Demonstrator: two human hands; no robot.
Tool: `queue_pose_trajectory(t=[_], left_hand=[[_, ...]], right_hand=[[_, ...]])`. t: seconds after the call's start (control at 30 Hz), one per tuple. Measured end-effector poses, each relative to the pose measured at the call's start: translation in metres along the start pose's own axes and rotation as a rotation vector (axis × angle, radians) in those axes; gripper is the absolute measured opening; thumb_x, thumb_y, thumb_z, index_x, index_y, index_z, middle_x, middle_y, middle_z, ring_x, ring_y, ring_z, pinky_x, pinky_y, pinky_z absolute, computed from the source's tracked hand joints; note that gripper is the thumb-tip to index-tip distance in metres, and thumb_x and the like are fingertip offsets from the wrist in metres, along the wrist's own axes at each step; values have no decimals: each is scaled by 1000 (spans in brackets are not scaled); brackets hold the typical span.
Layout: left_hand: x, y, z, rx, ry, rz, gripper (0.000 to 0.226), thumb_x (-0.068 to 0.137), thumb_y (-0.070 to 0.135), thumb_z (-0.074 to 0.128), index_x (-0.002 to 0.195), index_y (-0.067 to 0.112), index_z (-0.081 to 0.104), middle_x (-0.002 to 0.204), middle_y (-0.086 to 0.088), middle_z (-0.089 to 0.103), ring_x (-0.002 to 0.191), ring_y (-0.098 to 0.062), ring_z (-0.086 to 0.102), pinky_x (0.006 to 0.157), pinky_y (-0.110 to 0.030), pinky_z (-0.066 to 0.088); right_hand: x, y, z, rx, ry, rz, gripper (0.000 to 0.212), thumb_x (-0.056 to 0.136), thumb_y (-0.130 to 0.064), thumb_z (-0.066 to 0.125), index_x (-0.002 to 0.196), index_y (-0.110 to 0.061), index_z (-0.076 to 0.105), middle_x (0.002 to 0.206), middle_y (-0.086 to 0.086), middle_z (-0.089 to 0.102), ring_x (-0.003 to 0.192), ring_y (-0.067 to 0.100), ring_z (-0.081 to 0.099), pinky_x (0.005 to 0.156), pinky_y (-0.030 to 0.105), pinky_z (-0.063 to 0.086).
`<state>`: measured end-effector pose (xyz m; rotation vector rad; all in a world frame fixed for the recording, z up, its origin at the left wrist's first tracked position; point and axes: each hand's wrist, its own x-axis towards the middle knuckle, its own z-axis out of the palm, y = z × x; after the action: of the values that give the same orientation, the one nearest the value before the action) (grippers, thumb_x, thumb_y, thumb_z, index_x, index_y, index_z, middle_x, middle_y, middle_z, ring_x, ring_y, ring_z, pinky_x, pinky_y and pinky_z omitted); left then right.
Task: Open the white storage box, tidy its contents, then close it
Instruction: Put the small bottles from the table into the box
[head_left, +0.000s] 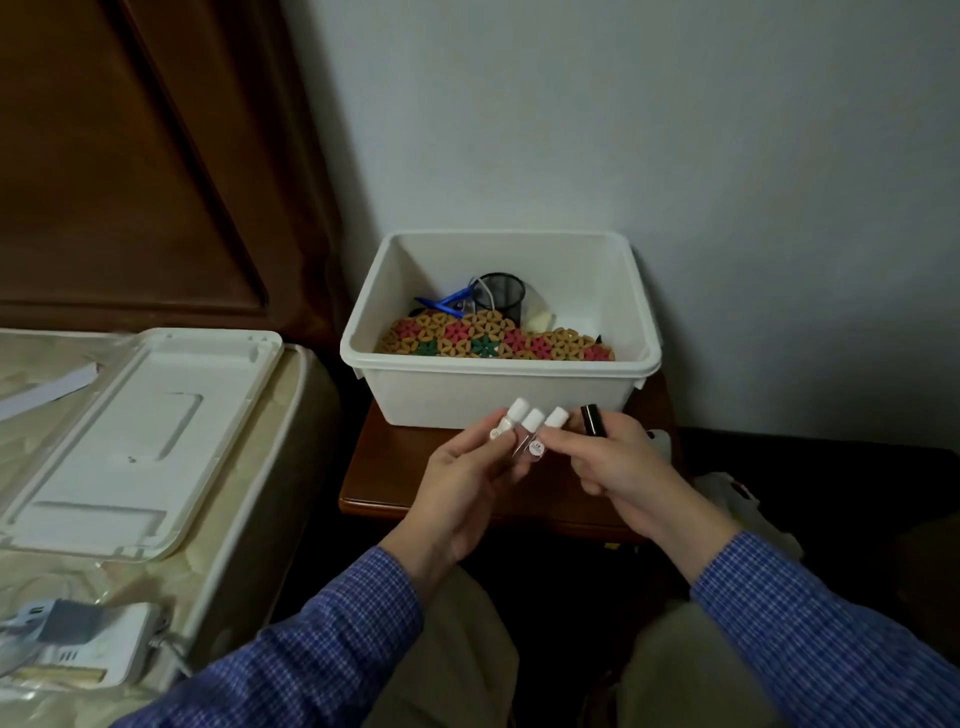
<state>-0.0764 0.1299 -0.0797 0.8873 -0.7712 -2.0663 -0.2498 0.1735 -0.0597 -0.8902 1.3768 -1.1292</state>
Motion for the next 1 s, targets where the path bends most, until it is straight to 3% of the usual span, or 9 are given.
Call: queue_pose_trajectory(t=[0.17, 0.3, 0.4, 0.5, 0.63, 0.73, 0.83, 1.0], left_hand=[[-5, 31, 45, 42, -16, 120, 32, 94, 3, 63, 126, 7, 68, 116, -18, 72, 95, -24, 67, 84, -34, 57], [17, 68, 68, 133, 9, 198, 39, 89, 4, 69, 128, 9, 66, 113, -16, 74, 95, -22, 70, 87, -35, 58], [53, 111, 72, 227, 82, 277, 37, 85, 7, 75, 121, 12, 71, 108, -10, 75, 76, -9, 67, 72, -28, 52], [102, 143, 67, 340, 123, 271, 40, 81, 11, 80, 120, 13, 72, 112, -10, 75, 83, -14, 65, 69, -27, 50], [171, 153, 58, 477, 186, 258, 35, 77, 15, 85, 111, 16, 76, 106, -9, 76, 79, -17, 65, 58, -23, 50], [210, 149, 56, 507, 229, 216, 28, 77, 14, 85, 103, 19, 76, 98, -5, 76, 65, -11, 63, 48, -19, 46], [243, 147, 56, 501, 222, 164, 27, 78, 10, 84, 104, 13, 76, 88, -7, 74, 47, -7, 56, 42, -18, 41], [273, 143, 50, 443, 189, 130, 21, 77, 5, 83, 97, 12, 78, 75, -2, 72, 43, -1, 57, 43, -13, 42]], right_hand=[[-7, -44, -10, -8, 88, -84, 22, 73, -42, 81, 92, -31, 78, 69, -4, 66, 43, 2, 43, 40, 21, 33], [10, -92, -26, -153, 121, -145, 28, 63, -47, 78, 76, -23, 75, 65, -1, 68, 39, 6, 41, 39, 22, 33], [52, -138, -52, -378, 202, -212, 26, 70, -39, 80, 75, -14, 75, 69, -1, 74, 38, 6, 44, 39, 19, 35], [111, -174, -75, -751, 250, -270, 18, 74, -35, 84, 77, -19, 76, 66, -7, 72, 50, 5, 55, 46, 21, 42], [199, -172, -76, -1284, 106, -181, 17, 76, -33, 81, 76, -23, 68, 74, -2, 66, 70, 19, 65, 53, 27, 45], [249, -147, -71, -1602, -42, -98, 26, 80, -38, 79, 89, -17, 67, 81, 1, 64, 73, 21, 64, 56, 27, 45], [285, -119, -74, -1849, -128, -99, 28, 83, -42, 75, 91, -20, 59, 75, -3, 55, 67, 19, 57, 51, 25, 38], [316, -83, -90, -2093, -206, -112, 29, 86, -40, 74, 86, -17, 56, 67, -5, 43, 64, 20, 50, 56, 28, 40]])
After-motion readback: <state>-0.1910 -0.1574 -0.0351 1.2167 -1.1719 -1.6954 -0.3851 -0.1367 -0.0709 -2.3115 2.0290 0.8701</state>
